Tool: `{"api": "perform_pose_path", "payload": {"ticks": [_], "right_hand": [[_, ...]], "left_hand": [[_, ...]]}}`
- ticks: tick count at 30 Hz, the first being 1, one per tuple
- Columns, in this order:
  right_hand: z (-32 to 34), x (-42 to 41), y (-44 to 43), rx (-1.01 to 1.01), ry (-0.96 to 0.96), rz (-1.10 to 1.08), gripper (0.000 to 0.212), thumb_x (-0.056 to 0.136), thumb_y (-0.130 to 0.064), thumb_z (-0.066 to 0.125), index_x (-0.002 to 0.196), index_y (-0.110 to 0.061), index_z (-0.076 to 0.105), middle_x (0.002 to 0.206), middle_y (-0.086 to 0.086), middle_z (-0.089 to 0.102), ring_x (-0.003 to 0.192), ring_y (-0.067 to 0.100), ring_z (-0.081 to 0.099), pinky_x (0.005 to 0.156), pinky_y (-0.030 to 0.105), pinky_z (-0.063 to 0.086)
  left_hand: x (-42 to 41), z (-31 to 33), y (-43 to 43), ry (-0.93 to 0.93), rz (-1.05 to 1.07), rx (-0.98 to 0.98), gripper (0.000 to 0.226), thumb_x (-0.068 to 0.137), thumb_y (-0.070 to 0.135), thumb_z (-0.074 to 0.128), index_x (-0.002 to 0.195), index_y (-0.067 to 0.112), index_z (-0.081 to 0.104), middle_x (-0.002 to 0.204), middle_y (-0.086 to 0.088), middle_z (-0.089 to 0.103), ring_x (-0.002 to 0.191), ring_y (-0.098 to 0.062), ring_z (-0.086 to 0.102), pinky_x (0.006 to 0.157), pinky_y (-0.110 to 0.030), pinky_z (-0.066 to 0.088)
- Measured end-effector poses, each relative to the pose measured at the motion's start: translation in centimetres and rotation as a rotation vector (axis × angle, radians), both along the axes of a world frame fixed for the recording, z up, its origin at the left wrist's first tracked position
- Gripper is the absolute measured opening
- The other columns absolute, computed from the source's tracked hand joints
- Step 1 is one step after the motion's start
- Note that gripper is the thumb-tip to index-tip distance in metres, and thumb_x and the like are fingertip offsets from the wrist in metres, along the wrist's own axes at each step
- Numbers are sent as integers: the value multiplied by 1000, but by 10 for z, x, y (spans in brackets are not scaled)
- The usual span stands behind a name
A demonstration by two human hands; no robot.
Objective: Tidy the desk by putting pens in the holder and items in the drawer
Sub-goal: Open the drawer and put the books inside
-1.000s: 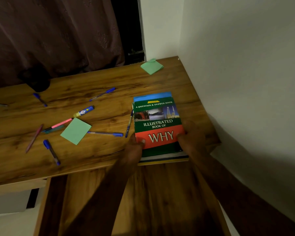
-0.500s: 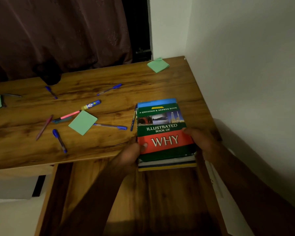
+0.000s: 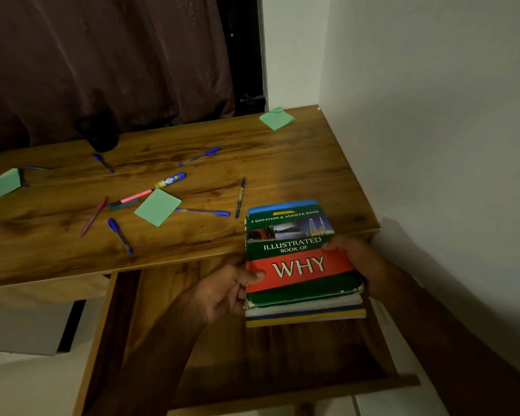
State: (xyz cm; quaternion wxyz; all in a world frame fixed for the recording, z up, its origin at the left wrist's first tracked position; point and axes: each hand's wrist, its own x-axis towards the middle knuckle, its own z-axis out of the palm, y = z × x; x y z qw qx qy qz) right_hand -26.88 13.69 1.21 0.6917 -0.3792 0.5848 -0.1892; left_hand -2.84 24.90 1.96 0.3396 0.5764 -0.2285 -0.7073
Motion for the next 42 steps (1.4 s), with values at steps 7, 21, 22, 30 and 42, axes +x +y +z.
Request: {"api": "perform_pose_path", "payload": {"ticks": [7,21,22,30,42], "right_hand": [[12,-26,64,-39,-56,90,22,93,-17,53,110,-8,65,87,18,75,73,30,71,67,34,58],[2,-49,114,97,-23,99,36,89,-23,59,120,-6,63,102,22,76,87,37,75,80,42,60],[-1,-47,111,103,-8,94,38,87,-25,62,121,-8,63,106,22,76,94,39,74,87,45,60],[-14,-17,70,66,213,42,10,95,-17,60,103,-11,61,81,13,75,74,28,72,62,32,53],[-95,11,43,-11,444,65,22,100,-23,58,119,-12,57,107,11,69,90,23,69,82,42,59]], "left_hand": [[-9,14,57,1,-214,16,57,76,18,73,129,12,56,121,-21,68,117,-44,61,102,-60,46],[-10,6,91,36,-371,109,52,83,19,73,130,7,55,122,-22,67,112,-38,65,82,-40,61],[-10,3,89,20,-351,102,49,84,17,72,130,8,55,121,-21,68,113,-38,65,85,-42,60],[-15,-38,47,-153,-120,130,45,83,15,74,125,11,59,116,-16,71,106,-35,68,94,-52,55],[-41,-99,16,-281,-102,138,47,91,4,65,128,27,47,112,0,63,101,-30,67,54,-31,59]]}}
